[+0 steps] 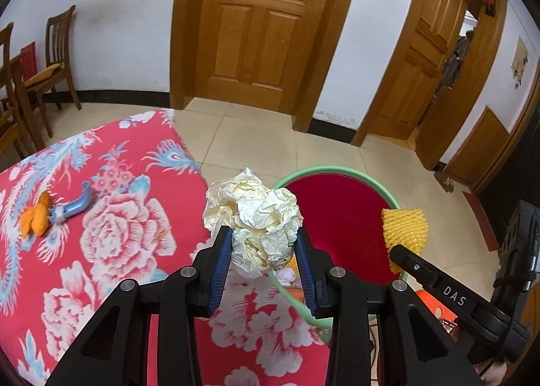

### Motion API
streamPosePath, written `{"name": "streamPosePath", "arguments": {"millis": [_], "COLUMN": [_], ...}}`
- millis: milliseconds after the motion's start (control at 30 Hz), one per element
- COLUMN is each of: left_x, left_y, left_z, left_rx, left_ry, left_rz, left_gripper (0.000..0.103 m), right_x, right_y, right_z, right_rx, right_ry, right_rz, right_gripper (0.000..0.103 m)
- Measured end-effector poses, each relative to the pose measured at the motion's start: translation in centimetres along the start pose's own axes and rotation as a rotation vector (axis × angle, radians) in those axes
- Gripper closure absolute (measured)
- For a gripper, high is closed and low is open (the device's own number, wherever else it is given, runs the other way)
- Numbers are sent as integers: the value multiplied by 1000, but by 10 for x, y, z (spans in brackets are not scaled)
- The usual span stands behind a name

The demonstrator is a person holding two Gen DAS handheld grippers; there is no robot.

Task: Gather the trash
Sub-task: 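Carry the paper and net over the red bucket and open both grippers, then move both open grippers back to the orange bow and blue piece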

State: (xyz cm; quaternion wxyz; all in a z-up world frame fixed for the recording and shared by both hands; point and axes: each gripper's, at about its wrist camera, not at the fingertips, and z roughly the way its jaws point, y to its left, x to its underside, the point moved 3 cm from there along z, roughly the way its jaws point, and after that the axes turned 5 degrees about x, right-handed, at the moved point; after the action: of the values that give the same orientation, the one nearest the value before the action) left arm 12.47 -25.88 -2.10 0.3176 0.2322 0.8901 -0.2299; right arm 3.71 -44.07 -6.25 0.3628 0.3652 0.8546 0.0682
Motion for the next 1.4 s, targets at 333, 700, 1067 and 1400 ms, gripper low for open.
{"name": "streamPosePath", "arguments": {"millis": [333,700,1067,1400], "left_x": [1,1,5,6], "left_y": [-14,-18,-30,-36], "left_z": [15,29,52,55], "left_rx": [11,17,31,41], "left_ry": [26,50,91,95], "left_rz": [26,34,69,97], "left_gripper": [65,65,64,45], "right_x": [-1,-3,-7,-9], "right_y": [-13,-18,-27,-30], "right_z": [8,3,-6,-7], "right_rx": [12,14,35,39], "right_ry": [15,-6,-39,-42], "right_rz": [36,60,87,95], "right_gripper": [76,70,64,64]}}
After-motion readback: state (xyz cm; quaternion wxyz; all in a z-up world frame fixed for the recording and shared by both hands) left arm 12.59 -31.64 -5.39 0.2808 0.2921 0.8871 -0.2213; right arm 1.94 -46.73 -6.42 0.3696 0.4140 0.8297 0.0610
